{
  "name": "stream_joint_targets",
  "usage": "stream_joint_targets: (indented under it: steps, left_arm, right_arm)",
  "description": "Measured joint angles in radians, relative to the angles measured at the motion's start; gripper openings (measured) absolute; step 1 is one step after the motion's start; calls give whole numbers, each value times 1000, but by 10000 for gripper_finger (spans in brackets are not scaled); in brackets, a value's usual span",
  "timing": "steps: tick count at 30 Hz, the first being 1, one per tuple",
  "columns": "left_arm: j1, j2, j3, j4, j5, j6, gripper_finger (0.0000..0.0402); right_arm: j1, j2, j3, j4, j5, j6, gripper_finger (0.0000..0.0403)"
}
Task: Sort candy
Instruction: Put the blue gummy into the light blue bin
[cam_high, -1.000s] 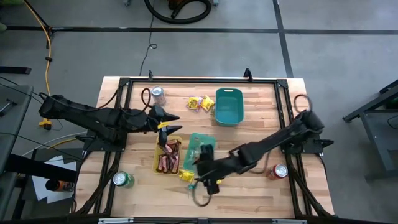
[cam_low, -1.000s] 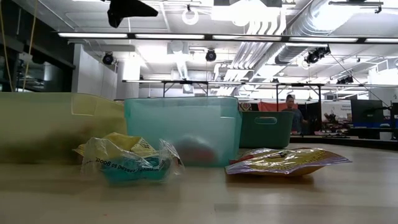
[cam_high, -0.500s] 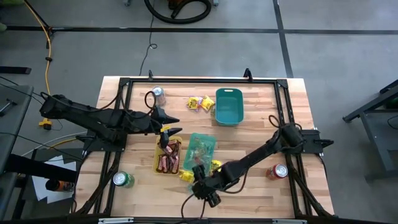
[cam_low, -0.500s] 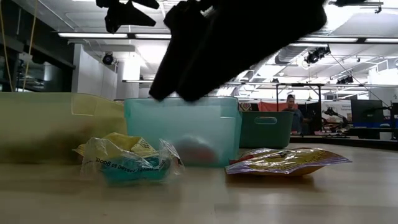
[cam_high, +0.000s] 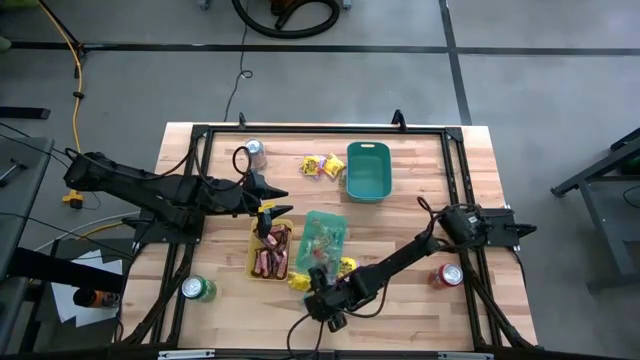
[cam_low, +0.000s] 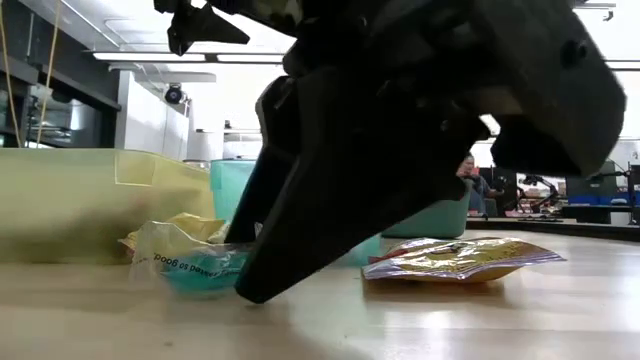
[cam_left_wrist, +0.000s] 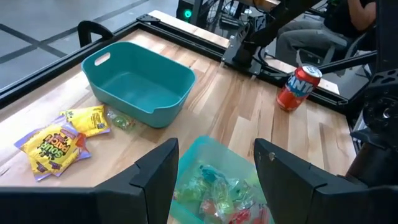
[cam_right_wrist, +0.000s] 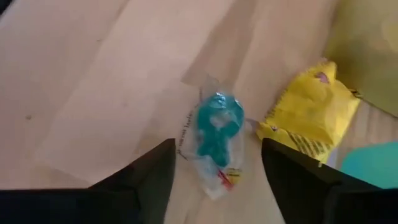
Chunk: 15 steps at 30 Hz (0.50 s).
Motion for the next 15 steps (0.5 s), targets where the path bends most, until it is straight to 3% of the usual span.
stream_joint_targets:
  steps: [3,9,15]
  left_arm:
    - [0,0,0,0,0,0,197]
    - [0,0,0,-2,0,0,197]
    - [0,0,-1,-8,0,16,197]
  right_arm:
    - [0,0,2,-23,4,17,176]
    - [6,-4,72,-165,0,16,19]
    - [3,-78,149,-400,11,-2,15]
